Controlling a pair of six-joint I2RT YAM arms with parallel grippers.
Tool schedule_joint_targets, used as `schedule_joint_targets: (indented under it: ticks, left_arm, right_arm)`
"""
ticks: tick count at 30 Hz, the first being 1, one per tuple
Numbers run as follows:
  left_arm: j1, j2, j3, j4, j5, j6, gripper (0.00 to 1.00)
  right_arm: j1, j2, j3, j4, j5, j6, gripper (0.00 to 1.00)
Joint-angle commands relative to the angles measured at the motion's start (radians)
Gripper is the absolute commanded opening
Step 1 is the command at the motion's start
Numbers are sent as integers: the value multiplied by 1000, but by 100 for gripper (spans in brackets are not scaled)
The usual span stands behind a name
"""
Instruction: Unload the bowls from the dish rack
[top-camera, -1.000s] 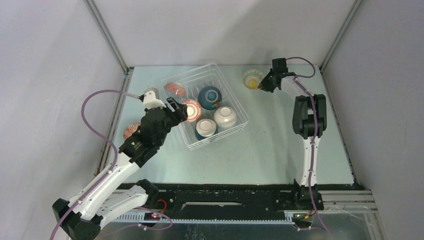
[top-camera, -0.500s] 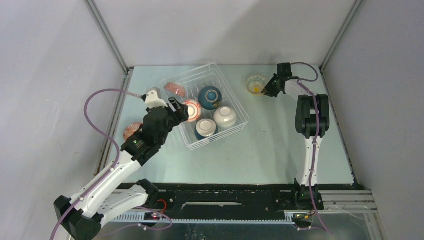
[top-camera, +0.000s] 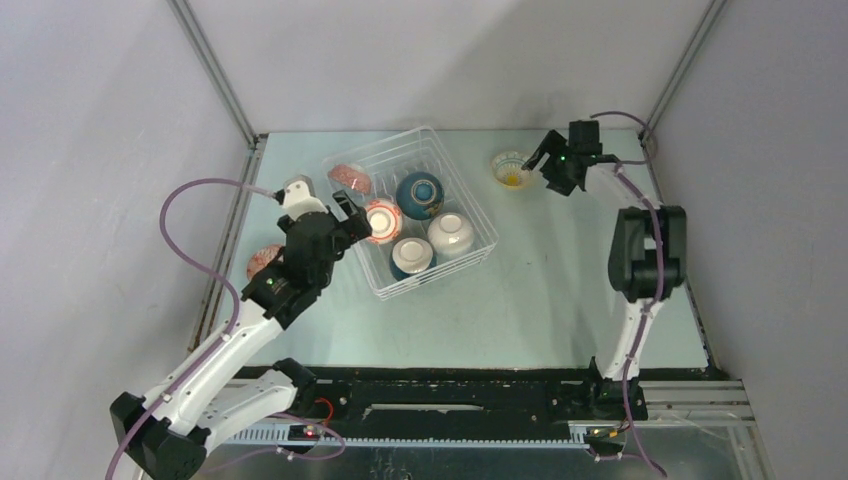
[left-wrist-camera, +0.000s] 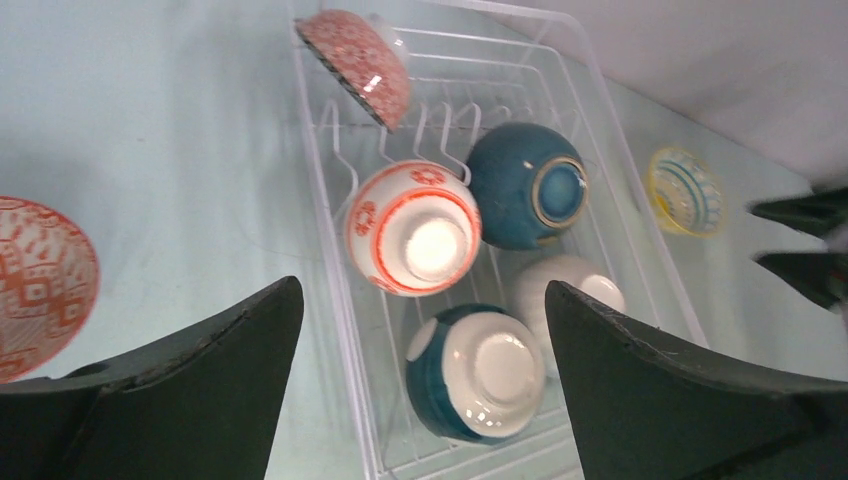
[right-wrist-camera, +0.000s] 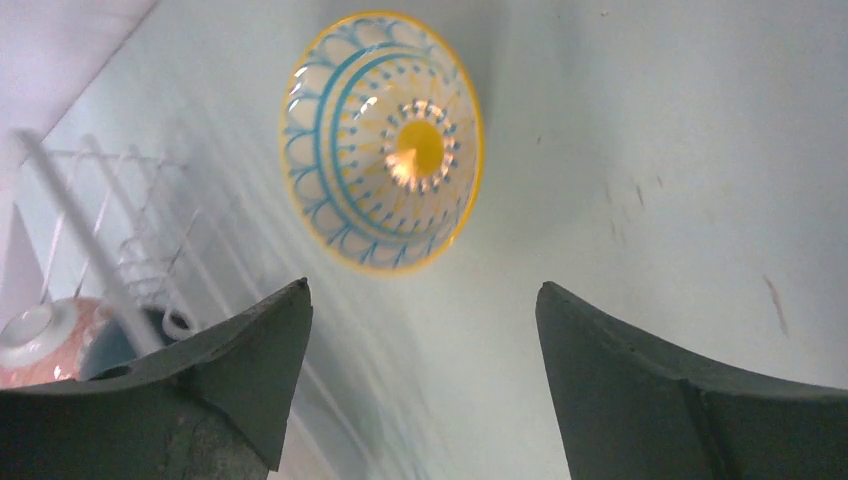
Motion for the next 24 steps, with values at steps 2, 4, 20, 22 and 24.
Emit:
schedule_joint_targets:
  ticks: [2,4,20,22,24]
  left_arm:
    - [65,16,3,-1,-51,-32,100]
    - [128,26,-5,28,38,-69,100]
    - [444,332,67,257,566,-192,100]
    - [449,362,93,257,562,-207,99]
    - [456,394,118,257,554,-236,99]
  right_arm:
    - [-7,-330,-230,119,49,-44,92]
    - [6,-422,-345,171,41,-36,96]
    - [182,-1025,-937,399,118,-115,100]
    - [204,-1081,-1005,452,133,-128,100]
    - [227,-1102,-1046,495,147,-147,100]
